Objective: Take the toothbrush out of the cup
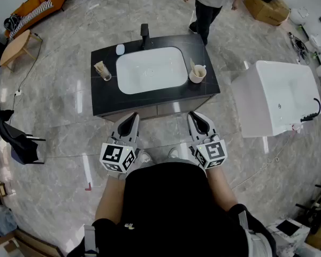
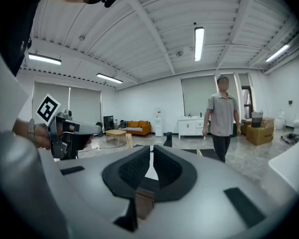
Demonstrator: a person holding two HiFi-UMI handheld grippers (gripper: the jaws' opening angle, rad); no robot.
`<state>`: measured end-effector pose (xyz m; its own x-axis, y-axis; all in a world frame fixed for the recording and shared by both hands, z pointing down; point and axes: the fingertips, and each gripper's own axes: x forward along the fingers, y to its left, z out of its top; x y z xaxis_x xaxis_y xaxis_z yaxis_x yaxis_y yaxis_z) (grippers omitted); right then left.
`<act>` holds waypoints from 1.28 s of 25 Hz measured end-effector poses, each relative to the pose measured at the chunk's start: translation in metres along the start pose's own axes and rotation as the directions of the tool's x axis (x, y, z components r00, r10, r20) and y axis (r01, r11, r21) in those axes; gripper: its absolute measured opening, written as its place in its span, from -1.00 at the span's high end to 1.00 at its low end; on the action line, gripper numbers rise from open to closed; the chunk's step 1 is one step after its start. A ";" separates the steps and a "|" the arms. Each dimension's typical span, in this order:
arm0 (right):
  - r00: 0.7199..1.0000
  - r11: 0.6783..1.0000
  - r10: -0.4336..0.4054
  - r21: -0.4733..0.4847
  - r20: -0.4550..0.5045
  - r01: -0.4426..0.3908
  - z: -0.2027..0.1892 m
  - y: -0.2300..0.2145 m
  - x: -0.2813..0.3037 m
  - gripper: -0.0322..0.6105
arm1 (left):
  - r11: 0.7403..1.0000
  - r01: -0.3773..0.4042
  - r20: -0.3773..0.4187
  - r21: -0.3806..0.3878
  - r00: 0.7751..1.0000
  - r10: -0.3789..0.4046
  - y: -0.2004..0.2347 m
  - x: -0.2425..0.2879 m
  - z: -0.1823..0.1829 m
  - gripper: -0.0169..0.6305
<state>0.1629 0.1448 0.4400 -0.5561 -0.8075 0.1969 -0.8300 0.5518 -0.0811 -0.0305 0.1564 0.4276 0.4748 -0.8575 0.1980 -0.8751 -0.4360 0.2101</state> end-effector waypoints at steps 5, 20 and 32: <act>1.000 1.000 0.004 0.001 0.002 -0.004 0.000 -0.008 -0.004 0.77 | 1.000 -0.006 0.000 0.000 1.000 0.006 -0.007 0.004 0.000 0.88; 0.999 0.999 0.036 -0.009 0.026 -0.036 -0.002 -0.048 -0.016 0.77 | 0.999 -0.038 -0.026 0.002 0.999 0.038 -0.039 0.036 -0.005 0.88; 0.997 0.998 0.055 0.038 0.044 -0.057 -0.006 -0.084 -0.010 0.77 | 0.996 -0.091 -0.047 0.016 0.995 0.092 -0.043 0.057 -0.007 0.88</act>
<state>0.2386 0.1073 0.4508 -0.6026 -0.7841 0.1488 -0.7980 0.5887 -0.1294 0.0347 0.1276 0.4368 0.3964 -0.8800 0.2616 -0.9161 -0.3603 0.1758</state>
